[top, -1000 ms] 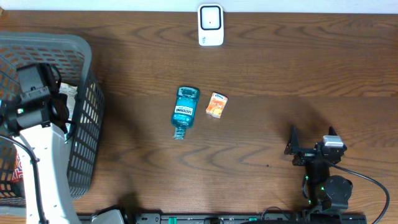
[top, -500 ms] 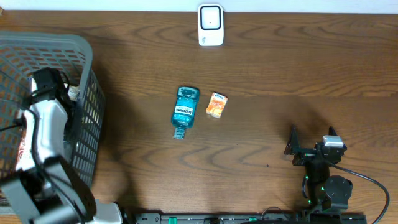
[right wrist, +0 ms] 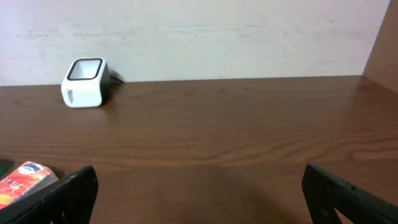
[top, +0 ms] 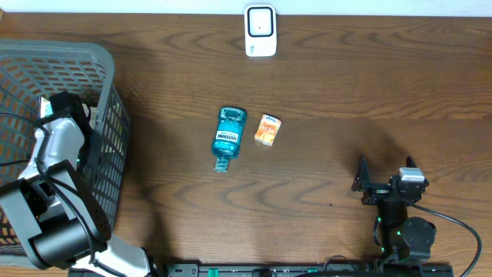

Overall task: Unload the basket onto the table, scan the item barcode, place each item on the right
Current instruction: 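Grasp the mint-green wet-wipe pack in the basket with left gripper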

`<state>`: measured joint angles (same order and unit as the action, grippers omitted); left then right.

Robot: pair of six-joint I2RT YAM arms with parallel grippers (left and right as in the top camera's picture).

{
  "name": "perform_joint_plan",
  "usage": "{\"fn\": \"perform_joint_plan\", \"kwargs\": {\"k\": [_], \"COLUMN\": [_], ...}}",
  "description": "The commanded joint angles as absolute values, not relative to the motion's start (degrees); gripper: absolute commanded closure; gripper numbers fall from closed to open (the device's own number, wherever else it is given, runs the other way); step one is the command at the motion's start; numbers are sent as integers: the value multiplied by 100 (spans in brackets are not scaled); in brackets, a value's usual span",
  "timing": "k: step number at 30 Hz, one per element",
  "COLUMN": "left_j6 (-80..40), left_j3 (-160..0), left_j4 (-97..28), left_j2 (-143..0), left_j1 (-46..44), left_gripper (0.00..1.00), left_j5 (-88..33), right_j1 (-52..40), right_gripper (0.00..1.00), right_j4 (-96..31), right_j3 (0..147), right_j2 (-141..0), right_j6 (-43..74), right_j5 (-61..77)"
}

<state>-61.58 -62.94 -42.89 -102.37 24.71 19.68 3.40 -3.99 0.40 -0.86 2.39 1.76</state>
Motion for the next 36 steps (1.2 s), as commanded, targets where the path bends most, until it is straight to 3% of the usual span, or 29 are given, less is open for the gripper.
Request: {"fn": "perform_joint_plan", "kwargs": {"k": [1,10,14,25,36], "left_j6": [-6110,-5813,-5354,-4845,-4565], "left_j3": [-6014,-5732,-5944,-6746,-6849], "left_j4": [-4226,-4215,-4532,-4834,-3730], "left_j2": [-10309,-10254,-9898,-7395,-5107], "left_j1": [2484,2484,2488,2569,2051], "left_gripper": [11,60,70,71,72], "left_j5": [1977,1979,2123,2250,309], "right_j1": [316,316,316,316,316], "right_gripper": [1,1,1,1,1], "right_j4": [-419,-419,-419,-419,-419], "right_j3": [32,32,32,32,32], "right_j2": [-64,-64,-64,-64,-64], "right_j6": [294,294,294,294,294], "right_j5": [185,185,185,185,185]}}
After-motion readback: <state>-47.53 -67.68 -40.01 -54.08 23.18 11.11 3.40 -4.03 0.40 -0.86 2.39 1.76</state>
